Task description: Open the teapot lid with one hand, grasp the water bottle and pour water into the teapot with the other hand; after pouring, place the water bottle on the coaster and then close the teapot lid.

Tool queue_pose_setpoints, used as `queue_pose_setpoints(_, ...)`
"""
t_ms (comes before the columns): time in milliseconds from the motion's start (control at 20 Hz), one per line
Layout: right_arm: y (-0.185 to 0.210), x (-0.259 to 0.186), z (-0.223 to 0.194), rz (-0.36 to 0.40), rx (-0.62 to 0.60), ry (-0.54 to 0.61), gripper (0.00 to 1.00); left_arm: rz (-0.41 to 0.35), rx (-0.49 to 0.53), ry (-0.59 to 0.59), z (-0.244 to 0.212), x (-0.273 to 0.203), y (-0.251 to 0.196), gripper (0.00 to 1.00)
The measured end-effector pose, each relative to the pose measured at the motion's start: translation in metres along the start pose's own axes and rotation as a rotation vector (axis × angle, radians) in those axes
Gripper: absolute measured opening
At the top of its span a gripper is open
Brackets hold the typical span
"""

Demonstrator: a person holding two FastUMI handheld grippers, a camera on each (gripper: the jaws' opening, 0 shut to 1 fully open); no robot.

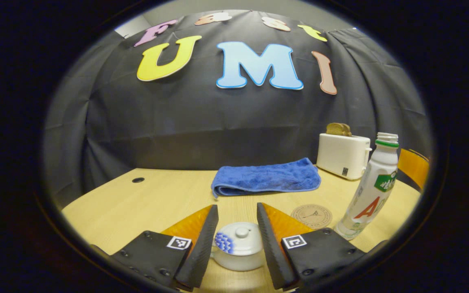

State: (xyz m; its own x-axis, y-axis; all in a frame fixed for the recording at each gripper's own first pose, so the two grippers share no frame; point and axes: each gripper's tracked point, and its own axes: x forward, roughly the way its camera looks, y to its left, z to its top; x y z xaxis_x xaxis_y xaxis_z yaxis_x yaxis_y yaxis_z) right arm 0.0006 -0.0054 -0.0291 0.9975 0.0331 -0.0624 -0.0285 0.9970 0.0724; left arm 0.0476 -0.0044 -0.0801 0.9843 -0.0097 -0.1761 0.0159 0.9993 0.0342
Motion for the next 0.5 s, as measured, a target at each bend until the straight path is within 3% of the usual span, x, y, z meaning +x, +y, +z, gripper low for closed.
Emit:
queue_pose_setpoints(250, -0.0018, -0.0003, -0.0028, -0.004, 0.014, 0.009, 0.95, -0.001, 0.000, 0.018, -0.0081, 0.0017, -0.0016, 0.63)
queue_pose_setpoints(400, -0.0032, -0.0007, -0.0011, -0.008, 0.014, 0.005, 0.95, -0.006, 0.008, 0.011, -0.0064, 0.0014, -0.0025, 0.55)
queue_pose_setpoints(500, -0.0017, -0.0010, -0.0018, -0.004, 0.014, 0.007, 0.95, -0.010, 0.012, 0.011, -0.0062, 0.0019, -0.0044, 0.60)
